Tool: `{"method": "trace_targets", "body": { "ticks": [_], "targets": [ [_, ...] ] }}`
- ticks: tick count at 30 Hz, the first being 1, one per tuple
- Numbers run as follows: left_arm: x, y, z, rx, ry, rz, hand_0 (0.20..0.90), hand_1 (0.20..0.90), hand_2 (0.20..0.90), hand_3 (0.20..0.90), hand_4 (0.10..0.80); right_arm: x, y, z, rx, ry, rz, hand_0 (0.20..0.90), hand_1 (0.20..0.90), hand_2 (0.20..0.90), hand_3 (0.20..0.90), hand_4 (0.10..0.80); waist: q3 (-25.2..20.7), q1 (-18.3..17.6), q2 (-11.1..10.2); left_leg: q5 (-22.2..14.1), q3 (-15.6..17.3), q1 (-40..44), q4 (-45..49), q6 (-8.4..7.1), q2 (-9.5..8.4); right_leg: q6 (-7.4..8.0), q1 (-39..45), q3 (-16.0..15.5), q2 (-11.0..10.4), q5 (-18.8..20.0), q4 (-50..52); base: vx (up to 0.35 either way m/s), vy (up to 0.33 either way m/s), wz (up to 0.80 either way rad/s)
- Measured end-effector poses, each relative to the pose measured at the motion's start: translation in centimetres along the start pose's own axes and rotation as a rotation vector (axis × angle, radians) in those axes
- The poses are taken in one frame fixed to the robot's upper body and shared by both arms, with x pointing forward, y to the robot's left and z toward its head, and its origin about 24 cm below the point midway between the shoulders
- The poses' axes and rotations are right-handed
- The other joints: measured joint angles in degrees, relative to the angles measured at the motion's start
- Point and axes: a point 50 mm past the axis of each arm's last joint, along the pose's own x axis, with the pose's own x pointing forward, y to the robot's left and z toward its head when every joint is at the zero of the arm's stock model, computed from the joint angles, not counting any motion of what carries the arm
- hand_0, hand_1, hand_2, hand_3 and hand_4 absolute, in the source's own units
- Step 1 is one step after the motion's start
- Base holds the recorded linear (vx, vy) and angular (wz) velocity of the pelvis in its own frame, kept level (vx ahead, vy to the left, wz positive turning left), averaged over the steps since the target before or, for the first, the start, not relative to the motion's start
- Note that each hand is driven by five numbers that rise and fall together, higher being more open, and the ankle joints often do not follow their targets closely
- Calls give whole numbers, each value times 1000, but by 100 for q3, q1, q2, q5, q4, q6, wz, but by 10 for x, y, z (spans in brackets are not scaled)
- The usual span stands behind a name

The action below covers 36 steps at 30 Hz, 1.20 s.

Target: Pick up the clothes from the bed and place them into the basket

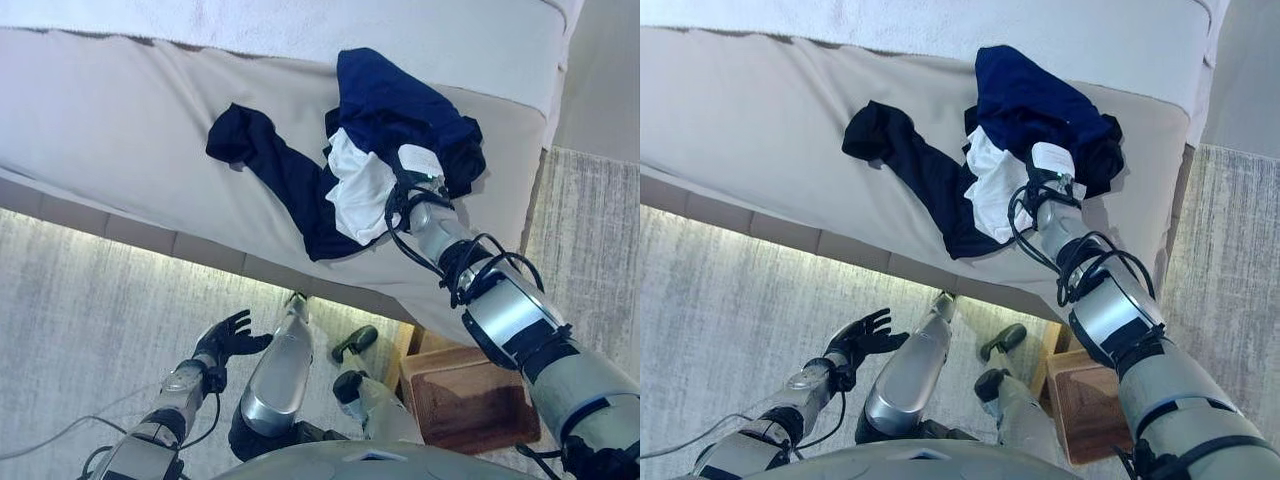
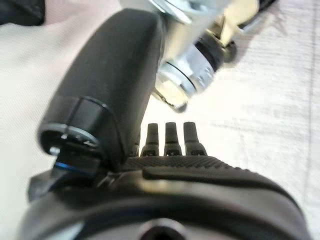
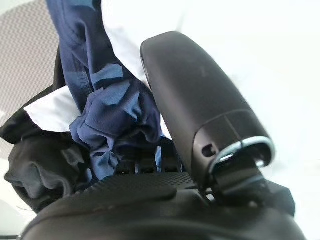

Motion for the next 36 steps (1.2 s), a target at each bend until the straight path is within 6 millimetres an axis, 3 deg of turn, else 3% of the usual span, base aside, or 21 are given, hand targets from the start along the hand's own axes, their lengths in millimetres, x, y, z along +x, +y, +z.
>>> {"method": "trace_targets", "body": {
  "ticks": [4,7,11,15,21,24,27,33,36],
  "targets": [
    [3,-2,11,17,-33,-6,900,900,900,900,800,4,-17,5,52,-8,-48,300,300,300,200,100,113,-4,-86,-1,9,-1,-4,0,0,29,-21,9,-18,-20,39,7,-16,0],
    [4,-2,16,25,-48,4,900,900,900,900,800,2,-29,13,204,-46,-142,300,300,300,200,100,192,-15,-135,1,71,-2,4,2,7,30,-40,54,-24,-17,40,-4,-9,-7],
    [3,7,17,20,-49,56,900,900,900,900,800,-14,-65,50,455,-232,-378,300,300,300,200,100,346,-106,-251,11,262,58,25,15,77,-28,-58,258,21,26,23,6,4,-23],
    [-1,12,6,-12,-23,95,900,900,900,900,800,-40,-108,71,642,-384,-648,300,300,300,200,100,358,-166,-275,-6,501,388,26,39,134,-64,183,514,42,76,-17,40,78,-29],
    [-13,21,-18,-85,21,133,900,900,900,900,800,-97,-191,45,856,-505,-1181,300,300,300,200,100,350,-389,-281,-184,772,1106,-46,153,152,-37,810,781,36,133,-141,141,73,-18],
    [-18,25,-29,-89,54,151,900,900,900,900,800,-118,-211,34,878,-551,-1321,300,300,300,200,100,323,-570,-282,-281,895,1314,-11,166,139,-37,984,888,-4,133,-141,148,-5,-21],
    [-23,27,-39,-71,91,159,900,900,900,900,800,-127,-213,29,876,-569,-1359,300,300,300,200,100,117,-794,-289,-408,977,1368,49,199,108,-38,1034,966,-42,131,-144,131,-39,-15],
    [-30,19,-63,-27,195,149,900,900,900,900,800,-108,-153,-3,821,-382,-1195,300,300,300,200,100,-857,-1046,-251,-501,1091,1350,201,291,45,-37,1044,1028,-110,133,-183,49,-52,-7],
    [-35,18,-74,-27,239,161,900,900,900,900,800,-105,-133,-13,846,-323,-1127,300,300,300,200,100,-935,-1140,-202,-499,1281,1568,179,301,52,-37,1159,1251,-128,133,-178,-24,12,-35]
  ]
}}
